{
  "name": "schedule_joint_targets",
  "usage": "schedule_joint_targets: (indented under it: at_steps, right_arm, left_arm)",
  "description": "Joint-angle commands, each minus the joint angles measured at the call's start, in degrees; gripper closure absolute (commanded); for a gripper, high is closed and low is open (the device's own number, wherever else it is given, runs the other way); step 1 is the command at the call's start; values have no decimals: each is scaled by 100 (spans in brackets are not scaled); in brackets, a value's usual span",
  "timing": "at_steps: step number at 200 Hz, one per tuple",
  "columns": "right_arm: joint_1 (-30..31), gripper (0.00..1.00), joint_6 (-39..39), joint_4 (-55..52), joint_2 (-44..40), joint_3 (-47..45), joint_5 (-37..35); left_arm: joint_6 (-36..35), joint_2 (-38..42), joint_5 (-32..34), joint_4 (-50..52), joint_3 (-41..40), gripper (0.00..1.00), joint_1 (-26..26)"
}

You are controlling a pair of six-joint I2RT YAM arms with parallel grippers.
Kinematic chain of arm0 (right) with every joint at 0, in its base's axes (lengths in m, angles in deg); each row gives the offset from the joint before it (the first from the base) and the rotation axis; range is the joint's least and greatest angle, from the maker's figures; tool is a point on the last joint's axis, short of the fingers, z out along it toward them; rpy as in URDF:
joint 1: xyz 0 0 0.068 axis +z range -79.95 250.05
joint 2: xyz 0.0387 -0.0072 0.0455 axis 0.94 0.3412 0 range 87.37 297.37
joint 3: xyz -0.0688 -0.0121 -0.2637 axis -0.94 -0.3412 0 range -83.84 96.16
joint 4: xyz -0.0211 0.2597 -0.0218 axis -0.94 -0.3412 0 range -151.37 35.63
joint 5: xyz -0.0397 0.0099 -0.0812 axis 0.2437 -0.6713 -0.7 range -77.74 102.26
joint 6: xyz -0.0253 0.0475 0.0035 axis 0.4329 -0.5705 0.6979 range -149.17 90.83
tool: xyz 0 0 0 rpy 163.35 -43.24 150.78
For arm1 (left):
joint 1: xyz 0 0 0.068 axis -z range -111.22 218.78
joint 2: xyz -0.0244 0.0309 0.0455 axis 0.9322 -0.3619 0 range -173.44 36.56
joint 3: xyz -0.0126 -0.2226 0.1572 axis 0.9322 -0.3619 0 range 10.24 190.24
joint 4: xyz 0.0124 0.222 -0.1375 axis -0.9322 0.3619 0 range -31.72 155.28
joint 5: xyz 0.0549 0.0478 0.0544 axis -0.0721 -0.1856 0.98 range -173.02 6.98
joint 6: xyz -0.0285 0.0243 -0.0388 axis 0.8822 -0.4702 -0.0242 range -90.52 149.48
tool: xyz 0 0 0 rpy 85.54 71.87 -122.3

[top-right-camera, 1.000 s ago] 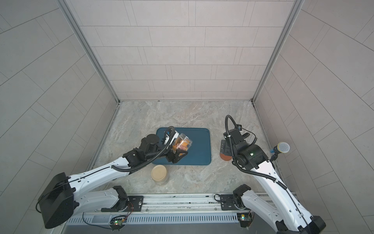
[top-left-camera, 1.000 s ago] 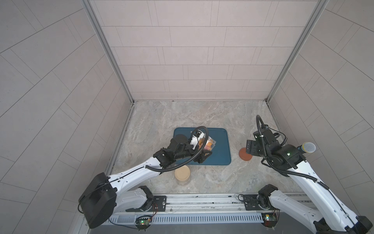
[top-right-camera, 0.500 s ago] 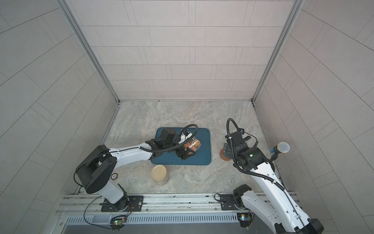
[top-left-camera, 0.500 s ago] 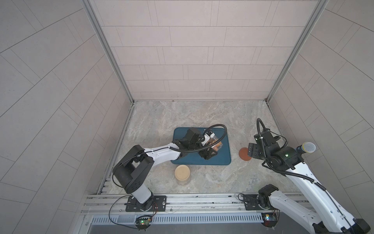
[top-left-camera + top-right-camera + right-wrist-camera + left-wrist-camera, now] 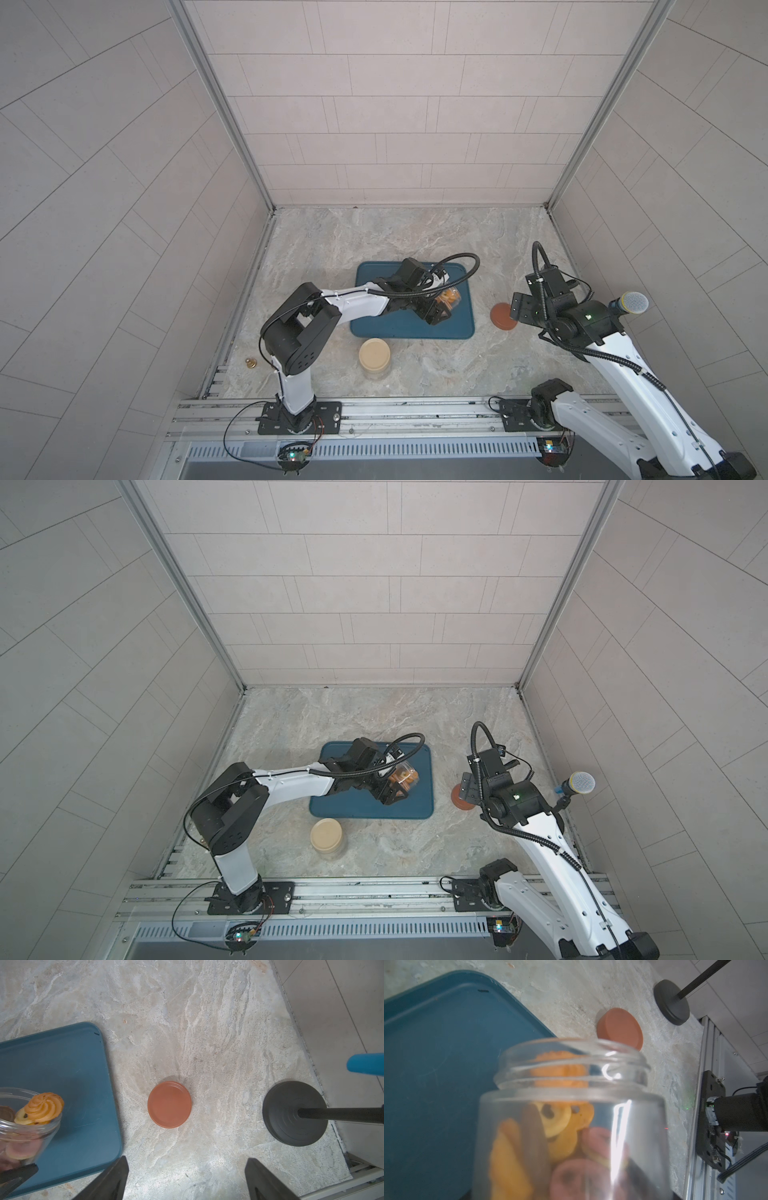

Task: Pour the cookies out of the jar
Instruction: Pour the cookies in the jar onto the tray.

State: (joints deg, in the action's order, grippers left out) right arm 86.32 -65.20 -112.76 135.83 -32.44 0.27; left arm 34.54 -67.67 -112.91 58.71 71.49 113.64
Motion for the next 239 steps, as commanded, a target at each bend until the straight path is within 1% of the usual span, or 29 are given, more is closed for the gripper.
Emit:
schedule_joint_targets:
  at_steps: [1,41,61,78,121,140,154,179,199,239]
  right_arm:
    - [-54,8,-18,-29,-27,-24,68]
    - [-132,8,-9,-50,-40,-16,186]
    - [-151,8,-24,-58,-43,-7,222]
    - [-159,8,-31,-84,-48,-7,232]
    - [-177,8,-36,-167,-23,46,281]
    - [-186,8,-24,-231,132,102,350]
    - [-186,9,-3,-260,243,146,397]
    - [-195,9,8,-230,242,169,390]
    - [-203,9,9,-217,294,160,440]
    - [-229,9,22,-234,265,143,469]
  left_arm:
    - [-130,-69,141,577,417,100,58]
    - [60,-154,568,1638,981,100,111]
    - [118,-319,743,2357,1406,100,132]
    - [80,-508,816,2986,1804,100,141]
    - [475,-964,915,3964,2523,100,146]
    - [533,-1051,812,4094,2646,100,146]
    - [623,-1003,861,4062,2661,100,170]
    - [838,-944,766,4107,2834,100,172]
    - [873,-965,743,4234,3005,100,181]
    - [1070,-1282,729,5015,3494,100,246]
